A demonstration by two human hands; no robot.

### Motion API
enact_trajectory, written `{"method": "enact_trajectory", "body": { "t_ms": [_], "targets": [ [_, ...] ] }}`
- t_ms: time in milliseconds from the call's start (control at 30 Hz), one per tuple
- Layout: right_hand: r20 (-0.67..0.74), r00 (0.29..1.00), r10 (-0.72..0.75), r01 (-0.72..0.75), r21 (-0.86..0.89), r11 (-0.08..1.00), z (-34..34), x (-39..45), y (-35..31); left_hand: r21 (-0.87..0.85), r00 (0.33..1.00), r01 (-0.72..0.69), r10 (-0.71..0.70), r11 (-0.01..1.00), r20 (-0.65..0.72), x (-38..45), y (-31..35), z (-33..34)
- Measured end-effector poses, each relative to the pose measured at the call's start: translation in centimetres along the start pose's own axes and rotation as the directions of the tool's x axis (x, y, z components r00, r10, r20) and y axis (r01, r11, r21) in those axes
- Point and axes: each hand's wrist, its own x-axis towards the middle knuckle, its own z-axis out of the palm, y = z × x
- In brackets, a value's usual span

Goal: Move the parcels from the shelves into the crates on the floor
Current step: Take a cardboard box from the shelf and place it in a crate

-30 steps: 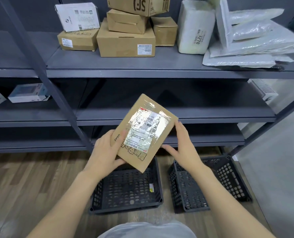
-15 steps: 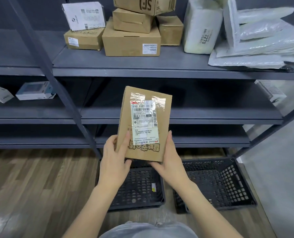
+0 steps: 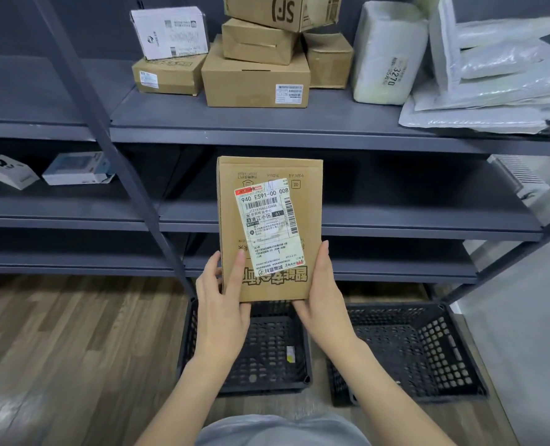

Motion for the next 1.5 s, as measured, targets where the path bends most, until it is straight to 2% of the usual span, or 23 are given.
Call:
{"method": "enact_trajectory", "body": {
  "t_ms": [367, 533, 667, 833, 967, 1100, 1200, 1367, 1500],
  "targets": [
    [0.061, 0.998, 0.012, -0.009, -0.036, 0.999, -0.6, 0.1, 0.5, 0.033, 0.999, 0.045, -0.045, 0.998, 0.011, -0.6, 0.8, 0.4],
    [0.164, 0.986, 0.029, -0.025, -0.025, 0.999, 0.4, -0.2, 0.9, 0.064, 0.984, 0.129, -0.135, 0.990, 0.112, -2.4, -0.3, 1.0],
    [0.310, 0.949, 0.054, -0.038, -0.058, 0.998, 3.3, -1.4, 2.3, 0.103, 0.947, 0.219, -0.237, 0.970, 0.217, -5.7, -2.3, 1.8],
    [0.498, 0.858, 0.125, -0.091, -0.093, 0.992, 8.3, -3.1, 3.4, 0.169, 0.884, 0.318, -0.357, 0.933, 0.303, -10.4, -5.4, 2.0],
    [0.567, 0.810, 0.151, -0.104, -0.114, 0.988, 13.0, -4.5, 3.2, 0.219, 0.806, 0.383, -0.440, 0.897, 0.395, -13.3, -9.2, 1.6],
    [0.582, 0.792, 0.184, -0.131, -0.132, 0.983, 18.3, -4.8, 2.7, 0.237, 0.767, 0.375, -0.443, 0.896, 0.464, -14.1, -14.4, 1.2],
    [0.564, 0.785, 0.257, -0.204, -0.156, 0.966, 22.4, -4.4, 2.0, 0.239, 0.729, 0.366, -0.437, 0.899, 0.527, -13.3, -18.9, 1.3],
    [0.548, 0.785, 0.289, -0.224, -0.184, 0.957, 28.2, -4.0, 4.0, 0.255, 0.691, 0.215, -0.331, 0.943, 0.642, -12.0, -26.7, 3.9],
    [0.552, 0.744, 0.376, -0.312, -0.209, 0.927, 31.8, -4.8, 7.9, 0.263, 0.632, 0.132, -0.285, 0.956, 0.721, -13.1, -30.3, 8.5]
  ]
}}
